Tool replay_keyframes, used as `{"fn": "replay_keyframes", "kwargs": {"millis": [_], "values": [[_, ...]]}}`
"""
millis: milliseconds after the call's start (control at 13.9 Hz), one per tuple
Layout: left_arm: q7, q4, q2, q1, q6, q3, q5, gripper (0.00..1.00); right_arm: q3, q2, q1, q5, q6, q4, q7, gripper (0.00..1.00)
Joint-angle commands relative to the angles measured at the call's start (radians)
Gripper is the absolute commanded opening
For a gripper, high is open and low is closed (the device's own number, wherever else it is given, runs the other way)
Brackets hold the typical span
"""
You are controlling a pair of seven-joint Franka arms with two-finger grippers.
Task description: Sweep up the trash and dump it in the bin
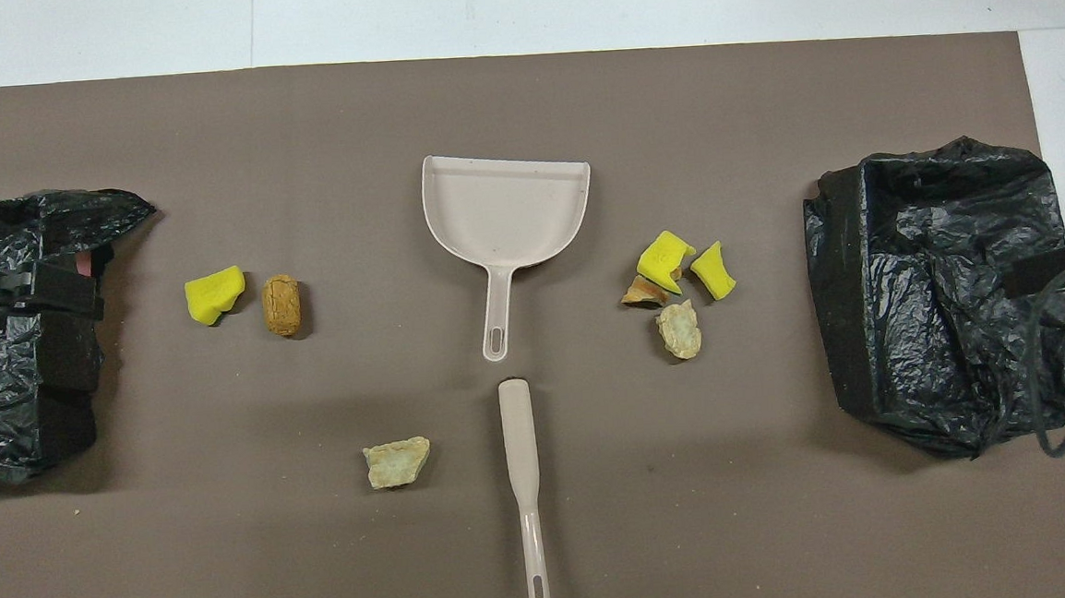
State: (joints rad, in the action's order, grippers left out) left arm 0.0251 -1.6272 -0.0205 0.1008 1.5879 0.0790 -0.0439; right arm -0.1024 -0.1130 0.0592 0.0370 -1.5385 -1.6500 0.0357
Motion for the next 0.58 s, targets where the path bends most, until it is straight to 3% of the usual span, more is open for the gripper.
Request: {"fn": "replay_keyframes", "kwargs": {"millis": [0, 505], "values": [[0.003, 0.003, 0.005, -0.009, -0.008, -0.008, 0.019, 1.00, -0.002, -0.019, -0.004, -0.026, 0.024, -0.011, 0.026, 1.00], [0.003, 0.003, 0.005, -0.009, -0.008, -0.008, 0.019, 1.00, 0.006, -0.037, 0.002, -0.025, 0.038, -0.043, 0.032, 1.00]]}}
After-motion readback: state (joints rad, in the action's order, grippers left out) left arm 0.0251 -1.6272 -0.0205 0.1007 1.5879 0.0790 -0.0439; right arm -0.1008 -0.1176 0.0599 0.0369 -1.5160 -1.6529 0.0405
